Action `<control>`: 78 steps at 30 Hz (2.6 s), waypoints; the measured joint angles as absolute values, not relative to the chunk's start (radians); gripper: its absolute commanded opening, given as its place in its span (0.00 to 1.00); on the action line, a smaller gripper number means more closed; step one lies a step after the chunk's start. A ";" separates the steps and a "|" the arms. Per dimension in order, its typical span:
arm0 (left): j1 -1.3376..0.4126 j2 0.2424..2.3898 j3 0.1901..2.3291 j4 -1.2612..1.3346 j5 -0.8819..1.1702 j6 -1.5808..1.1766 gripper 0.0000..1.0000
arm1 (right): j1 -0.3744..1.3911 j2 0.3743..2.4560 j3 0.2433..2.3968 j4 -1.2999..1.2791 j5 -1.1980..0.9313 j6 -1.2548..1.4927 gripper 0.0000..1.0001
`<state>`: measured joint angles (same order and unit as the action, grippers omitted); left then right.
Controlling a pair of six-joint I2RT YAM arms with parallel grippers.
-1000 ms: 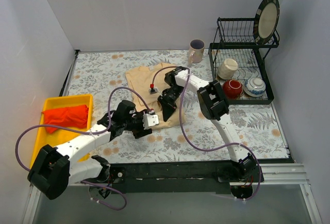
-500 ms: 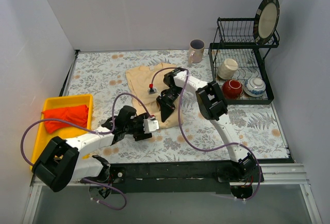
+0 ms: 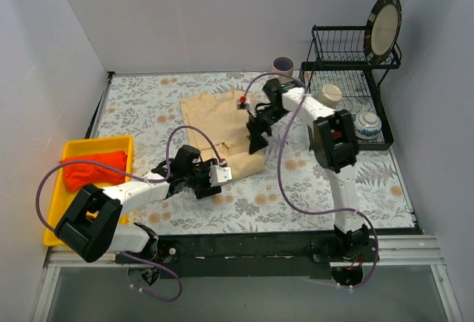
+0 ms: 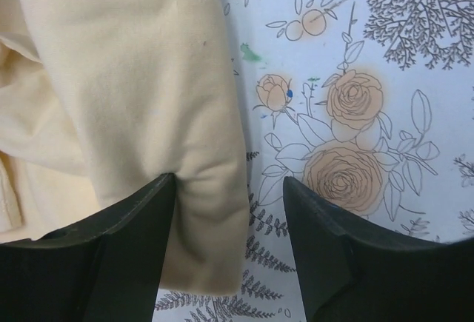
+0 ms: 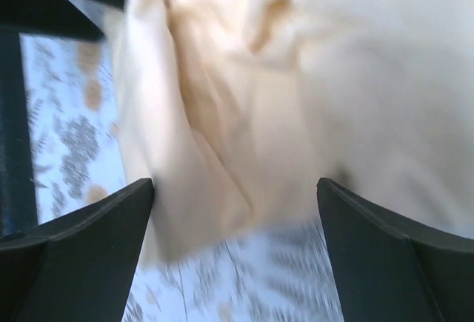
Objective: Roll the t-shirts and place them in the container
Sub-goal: Roll the T-shirt to the center of the board.
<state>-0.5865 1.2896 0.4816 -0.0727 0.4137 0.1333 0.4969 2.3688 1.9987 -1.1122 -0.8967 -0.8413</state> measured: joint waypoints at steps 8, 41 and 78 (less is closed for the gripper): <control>-0.498 1.464 0.694 -0.280 0.570 0.134 0.54 | 0.411 1.640 1.239 -0.614 -0.679 -0.843 0.99; -0.230 1.895 1.137 -0.912 0.993 0.336 0.52 | 0.786 1.659 0.859 -0.036 -0.480 -1.176 0.98; -0.319 1.225 0.696 -0.482 0.733 0.313 0.74 | 0.648 2.050 1.438 -0.548 -0.681 -1.085 0.12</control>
<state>-0.3187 1.2251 0.6956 -0.4820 0.7326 0.3130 0.6476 2.0499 1.4380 -0.5480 -0.6811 -1.0851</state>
